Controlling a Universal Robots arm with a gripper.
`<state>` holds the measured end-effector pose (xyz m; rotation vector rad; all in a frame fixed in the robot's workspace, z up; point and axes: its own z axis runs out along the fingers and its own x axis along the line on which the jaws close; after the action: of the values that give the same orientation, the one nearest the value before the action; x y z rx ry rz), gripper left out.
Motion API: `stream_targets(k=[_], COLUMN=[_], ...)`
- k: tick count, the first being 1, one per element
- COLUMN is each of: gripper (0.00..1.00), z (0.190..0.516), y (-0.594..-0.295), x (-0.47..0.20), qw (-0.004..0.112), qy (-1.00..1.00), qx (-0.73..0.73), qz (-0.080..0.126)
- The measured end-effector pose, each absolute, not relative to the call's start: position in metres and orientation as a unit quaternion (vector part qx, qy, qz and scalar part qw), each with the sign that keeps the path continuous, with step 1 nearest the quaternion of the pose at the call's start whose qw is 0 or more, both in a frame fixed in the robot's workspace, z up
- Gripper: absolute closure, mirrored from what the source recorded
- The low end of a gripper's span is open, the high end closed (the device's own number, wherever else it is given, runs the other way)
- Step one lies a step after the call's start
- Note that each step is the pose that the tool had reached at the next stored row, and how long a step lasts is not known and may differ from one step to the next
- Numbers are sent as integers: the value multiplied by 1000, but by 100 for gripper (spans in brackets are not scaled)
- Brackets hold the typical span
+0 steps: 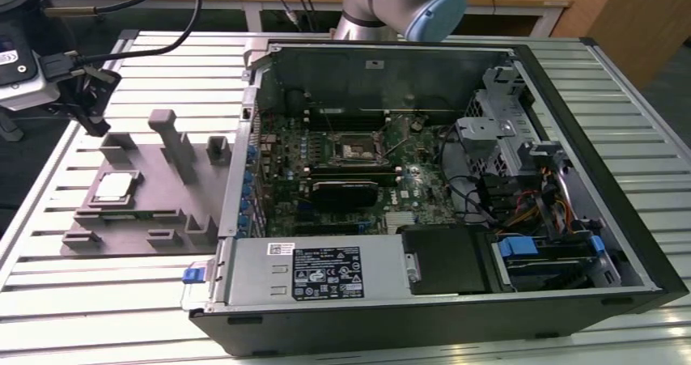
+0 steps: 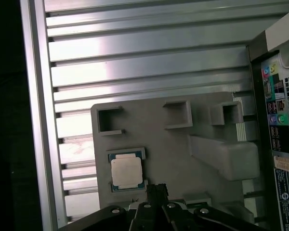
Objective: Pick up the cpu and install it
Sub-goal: 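Pick up the cpu and move it towards the insertion slot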
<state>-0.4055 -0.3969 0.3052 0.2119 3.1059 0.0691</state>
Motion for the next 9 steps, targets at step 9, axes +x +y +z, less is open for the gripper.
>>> stream_targets(k=[9], gripper=[89], z=[301], y=[-397], x=[-415], qw=[14], qy=[997], qx=[68], qz=[22])
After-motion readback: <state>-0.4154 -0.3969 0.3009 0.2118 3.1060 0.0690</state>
